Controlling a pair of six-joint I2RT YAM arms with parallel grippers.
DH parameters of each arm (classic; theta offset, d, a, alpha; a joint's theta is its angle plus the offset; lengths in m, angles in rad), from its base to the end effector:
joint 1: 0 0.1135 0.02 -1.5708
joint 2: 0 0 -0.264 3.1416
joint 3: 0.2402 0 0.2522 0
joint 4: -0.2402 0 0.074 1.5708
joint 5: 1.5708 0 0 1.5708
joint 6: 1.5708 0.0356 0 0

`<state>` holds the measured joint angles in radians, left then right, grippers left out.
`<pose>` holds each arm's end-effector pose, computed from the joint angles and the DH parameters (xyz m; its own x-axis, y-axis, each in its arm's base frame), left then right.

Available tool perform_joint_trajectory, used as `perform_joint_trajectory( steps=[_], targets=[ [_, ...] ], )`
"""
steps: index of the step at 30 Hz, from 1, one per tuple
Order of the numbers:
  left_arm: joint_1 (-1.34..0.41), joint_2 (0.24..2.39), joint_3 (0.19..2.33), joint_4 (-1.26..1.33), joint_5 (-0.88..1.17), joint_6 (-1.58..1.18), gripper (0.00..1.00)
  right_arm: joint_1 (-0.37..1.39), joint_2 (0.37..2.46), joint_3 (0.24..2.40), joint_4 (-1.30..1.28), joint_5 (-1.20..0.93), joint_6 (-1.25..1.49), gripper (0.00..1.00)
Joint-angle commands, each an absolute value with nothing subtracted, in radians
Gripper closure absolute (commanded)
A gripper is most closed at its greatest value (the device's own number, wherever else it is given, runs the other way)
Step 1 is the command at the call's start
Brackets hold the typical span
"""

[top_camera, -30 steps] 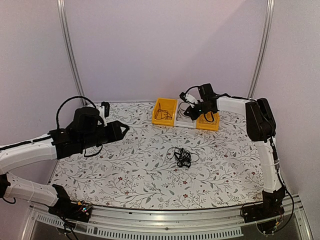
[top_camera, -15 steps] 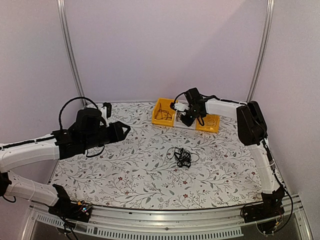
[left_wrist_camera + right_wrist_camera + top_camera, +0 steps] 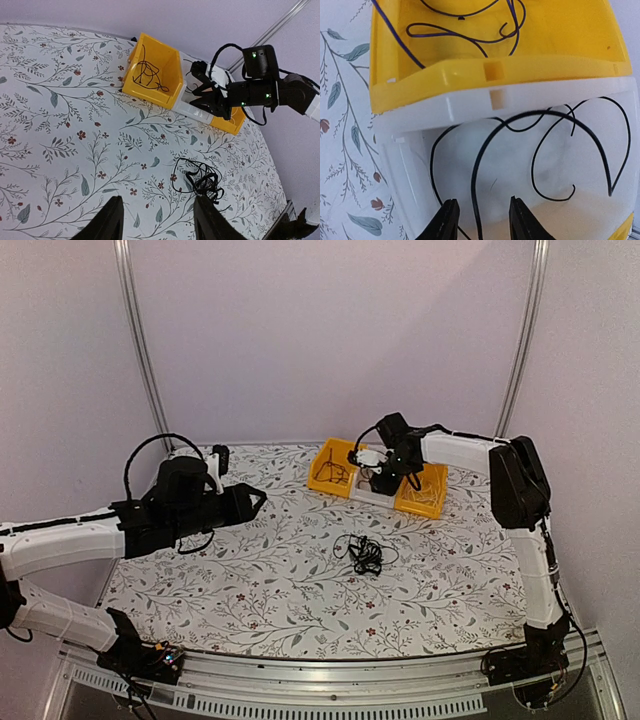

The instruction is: Untangle the cables

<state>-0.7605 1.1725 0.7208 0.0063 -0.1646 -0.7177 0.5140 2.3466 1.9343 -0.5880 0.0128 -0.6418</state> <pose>0.1943 -0.1768 0.2569 -0.6119 -0.3133 -0.7263 0.2263 0.8105 -0.5403 0.4465 0.2516 0.1665 -0.2964 -0.8547 -0.4261 -0.8277 0.4525 -0.3319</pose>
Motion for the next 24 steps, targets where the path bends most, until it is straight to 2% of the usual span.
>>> perform_joint_trajectory(
  steps=[1,6,10,18,24],
  targets=[
    [-0.746,1.180,0.702,0.046,-0.154,-0.709,0.49,0.509,2.204,1.898,-0.666,0.010,-0.655,0.59],
    [-0.746,1.191,0.715,0.041,-0.143,-0.706,0.49,0.509,2.128,1.908,-0.733,0.010,-0.658,0.57],
    [-0.746,1.195,0.716,0.036,-0.143,-0.703,0.49,0.509,2.023,1.842,-0.740,-0.100,-0.668,0.57],
    [-0.747,1.242,0.737,0.023,-0.089,-0.628,0.50,0.538,1.876,1.590,-0.751,-0.448,-0.758,0.73],
    [-0.747,1.293,0.779,-0.082,-0.037,-0.573,0.51,0.614,1.870,1.467,-0.688,-0.471,-0.794,0.70]
  ],
)
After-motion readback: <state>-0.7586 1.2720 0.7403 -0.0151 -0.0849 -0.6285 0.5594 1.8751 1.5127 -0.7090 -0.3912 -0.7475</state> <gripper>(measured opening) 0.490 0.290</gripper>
